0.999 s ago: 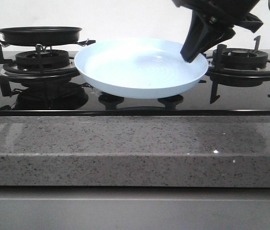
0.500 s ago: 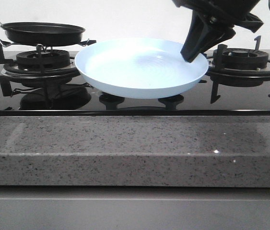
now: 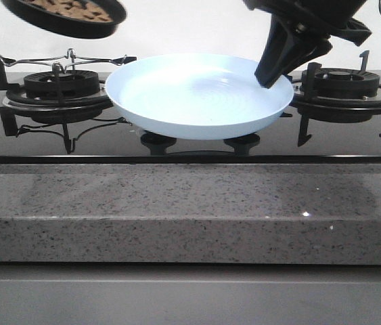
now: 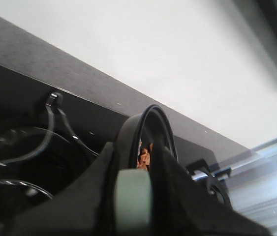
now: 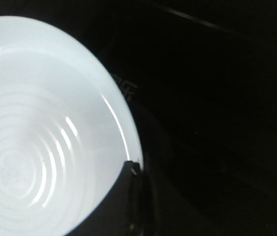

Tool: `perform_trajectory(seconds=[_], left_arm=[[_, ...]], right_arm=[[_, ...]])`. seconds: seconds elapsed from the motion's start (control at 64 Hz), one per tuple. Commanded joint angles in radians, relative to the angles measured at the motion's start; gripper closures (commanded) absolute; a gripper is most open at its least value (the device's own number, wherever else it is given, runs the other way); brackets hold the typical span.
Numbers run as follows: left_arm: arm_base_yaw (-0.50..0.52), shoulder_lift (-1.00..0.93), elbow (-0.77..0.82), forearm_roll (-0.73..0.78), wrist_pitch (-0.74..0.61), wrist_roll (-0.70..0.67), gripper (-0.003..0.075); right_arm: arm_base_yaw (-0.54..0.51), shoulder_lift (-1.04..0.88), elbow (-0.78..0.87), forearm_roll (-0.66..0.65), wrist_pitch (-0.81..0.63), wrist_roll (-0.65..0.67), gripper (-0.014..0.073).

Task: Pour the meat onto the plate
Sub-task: 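Lift the black pan with the left gripper and tilt it over the plate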

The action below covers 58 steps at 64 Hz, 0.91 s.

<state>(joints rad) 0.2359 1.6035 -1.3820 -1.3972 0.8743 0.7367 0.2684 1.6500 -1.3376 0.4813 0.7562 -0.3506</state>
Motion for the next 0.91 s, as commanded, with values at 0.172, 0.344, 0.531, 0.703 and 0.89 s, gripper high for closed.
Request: perform_trajectory(seconds=[0.172,0.344,0.531,0.703,0.89], left_arm=[[-0.121,-0.190,0.133,-0.177,-0.026,0.150,0.0741],[-0.223,-0.244,0.165,-0.179,-0.104,0.253,0.0741],[-0.341,-0.268,0.165,-0.177,-0.185,0.368,0.0741],[-0.447,-0.271,0.165,-0.181,-0.224,0.533,0.0741],[-0.545,-0.283,0.163,-0.186,-0.288,0.742,0.0741]], right_arm=[[0.001,-0.032,-0.026,0.011,-0.037,-0.012,0.0653],[0.001,-0.032,-0.026,0.011,-0.037,-0.012,0.0653],[0.001,-0.032,-0.026,0.011,-0.037,-0.012,0.0653],[0.001,-0.032,-0.026,0.011,-0.037,-0.012,0.0653],[0.001,-0.032,-0.026,0.011,-0.037,-0.012,0.0653]])
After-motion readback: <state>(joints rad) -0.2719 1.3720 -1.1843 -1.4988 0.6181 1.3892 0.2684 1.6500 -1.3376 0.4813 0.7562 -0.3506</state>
